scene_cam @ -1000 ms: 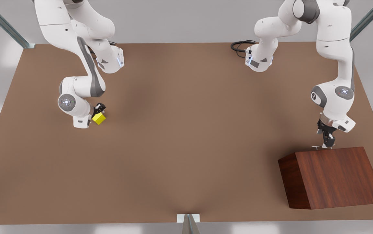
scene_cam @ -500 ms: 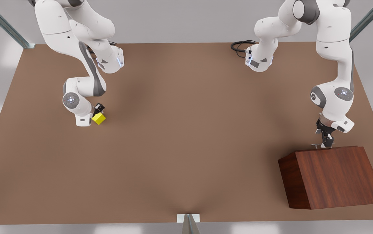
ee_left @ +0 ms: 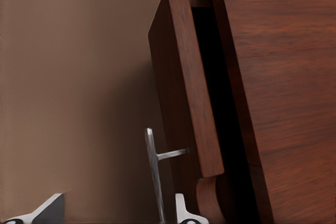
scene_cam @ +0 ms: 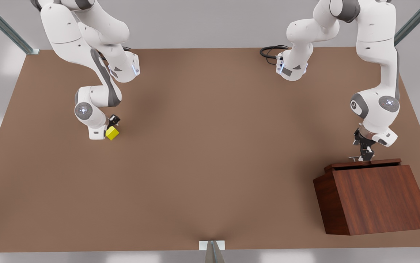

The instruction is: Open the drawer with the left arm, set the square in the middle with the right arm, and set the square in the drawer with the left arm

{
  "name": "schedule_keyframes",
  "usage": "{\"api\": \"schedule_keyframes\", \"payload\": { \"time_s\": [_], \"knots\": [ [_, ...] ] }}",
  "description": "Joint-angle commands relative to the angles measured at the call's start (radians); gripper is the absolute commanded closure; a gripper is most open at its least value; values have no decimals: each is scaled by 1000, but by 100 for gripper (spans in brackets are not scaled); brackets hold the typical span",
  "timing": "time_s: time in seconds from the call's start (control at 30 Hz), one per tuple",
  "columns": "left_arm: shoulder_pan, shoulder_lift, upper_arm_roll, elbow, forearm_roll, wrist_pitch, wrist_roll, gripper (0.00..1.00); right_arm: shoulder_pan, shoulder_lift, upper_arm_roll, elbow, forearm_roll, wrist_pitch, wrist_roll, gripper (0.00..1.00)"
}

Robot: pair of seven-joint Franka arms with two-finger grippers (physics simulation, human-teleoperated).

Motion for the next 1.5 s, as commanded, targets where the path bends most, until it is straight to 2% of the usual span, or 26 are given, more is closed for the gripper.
{"api": "schedule_keyframes", "payload": {
  "time_s": [0.0, 0.23, 0.4, 0.43, 0.5, 0.7, 0.83, 1.0, 1.1, 1.17, 1.27, 1.3, 1.37, 1.47],
  "knots": [
    [0, 0, 0, 0, 0, 0, 0, 0, 1, 2, -1, 0, -1, 5, -3, 0],
    [0, -25, 0, -20, 0, -31, -2, 0, -42, 66, -23, -16, -1, 128, -94, 0],
    [0, -42, 0, -20, 0, -62, -2, 0, -45, 68, -23, -20, -1, 126, -92, 0],
    [0, -42, 0, -21, 0, -65, -2, 0, -47, 66, -23, -20, -1, 126, -94, 3],
    [0, -45, 0, -23, 0, -76, -2, 0, -45, 63, -23, -22, -1, 120, -94, 51],
    [-2, -71, 0, -26, 2, -128, -2, 0, -45, 54, -21, -19, -1, 102, -114, 49],
    [-2, -68, -2, -28, 0, -131, -3, 0, -28, -18, -21, 24, 8, 1, -105, 48],
    [-2, -78, -1, -29, 0, -168, -2, 0, 101, 11, -1, 210, 11, -90, 21, 49],
    [-2, -86, -2, -29, 0, -191, -3, 0, 119, 33, 169, 288, 11, -145, 276, 48],
    [-2, -86, -2, -29, 0, -200, -3, 0, 159, 80, 243, 394, 11, -242, 407, 47],
    [-2, -92, -2, -37, 0, -207, -5, 0, 277, 175, 328, 550, 9, -271, 628, 48],
    [-2, -97, -2, -41, 0, -211, -9, 0, 291, 215, 364, 627, 6, -309, 679, 48],
    [-3, -104, -2, -43, 2, -226, -11, 0, 375, 303, 365, 779, 2, -352, 766, 48],
    [-3, -114, 0, -44, 0, -240, -12, 0, 533, 528, 356, 1119, -57, -484, 978, 48]
  ]
}}
